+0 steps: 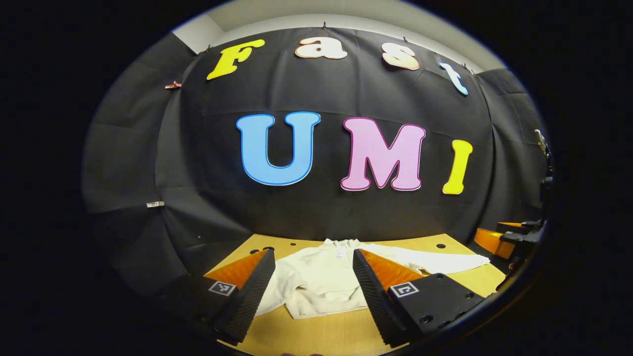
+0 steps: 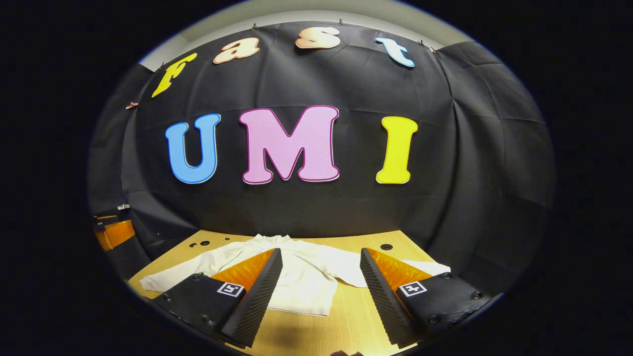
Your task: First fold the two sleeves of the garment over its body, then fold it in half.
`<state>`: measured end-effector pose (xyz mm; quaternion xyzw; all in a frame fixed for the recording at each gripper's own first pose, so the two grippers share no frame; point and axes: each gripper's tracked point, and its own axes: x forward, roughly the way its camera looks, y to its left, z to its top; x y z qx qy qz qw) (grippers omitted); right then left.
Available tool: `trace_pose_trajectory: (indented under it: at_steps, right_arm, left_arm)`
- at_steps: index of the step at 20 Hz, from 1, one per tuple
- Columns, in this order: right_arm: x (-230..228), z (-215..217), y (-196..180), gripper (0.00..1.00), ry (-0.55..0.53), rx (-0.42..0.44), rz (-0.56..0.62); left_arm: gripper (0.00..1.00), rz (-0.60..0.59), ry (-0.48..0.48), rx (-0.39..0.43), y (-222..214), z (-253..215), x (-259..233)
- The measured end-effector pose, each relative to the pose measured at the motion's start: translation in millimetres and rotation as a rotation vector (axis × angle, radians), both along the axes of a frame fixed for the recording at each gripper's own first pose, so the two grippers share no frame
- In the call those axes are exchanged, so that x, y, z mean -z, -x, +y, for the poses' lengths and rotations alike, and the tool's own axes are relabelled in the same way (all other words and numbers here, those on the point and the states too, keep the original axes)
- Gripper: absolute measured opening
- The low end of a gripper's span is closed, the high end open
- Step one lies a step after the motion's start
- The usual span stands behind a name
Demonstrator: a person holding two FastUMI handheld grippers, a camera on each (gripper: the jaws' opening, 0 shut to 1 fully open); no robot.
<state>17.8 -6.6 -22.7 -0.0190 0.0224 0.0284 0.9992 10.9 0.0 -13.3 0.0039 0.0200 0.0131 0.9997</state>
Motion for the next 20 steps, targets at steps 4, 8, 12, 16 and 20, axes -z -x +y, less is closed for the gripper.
trace_pose_trajectory:
  at_steps: [4, 8, 12, 16, 20]
  right_arm:
    - [6, -11, -7, 0.97, 0.003, 0.017, 0.016]
    - [16, -30, -19, 0.97, 0.026, 0.034, 0.036]
    - [29, -52, -41, 0.97, 0.003, 0.043, 0.063]
    - [48, -100, -71, 0.97, 0.016, 0.125, 0.105]
    - [72, -152, -95, 0.98, 0.035, 0.179, 0.164]
  left_arm:
    - [0.97, 0.005, 0.003, 0.001, -5, -4, 2]
    - [0.97, 0.009, -0.01, 0.002, -10, -9, 6]
    - [0.97, 0.03, -0.01, -0.007, -16, -14, 11]
    - [0.97, 0.062, -0.004, -0.029, -21, -23, 24]
    - [0.97, 0.097, -0.001, -0.041, -27, -35, 37]
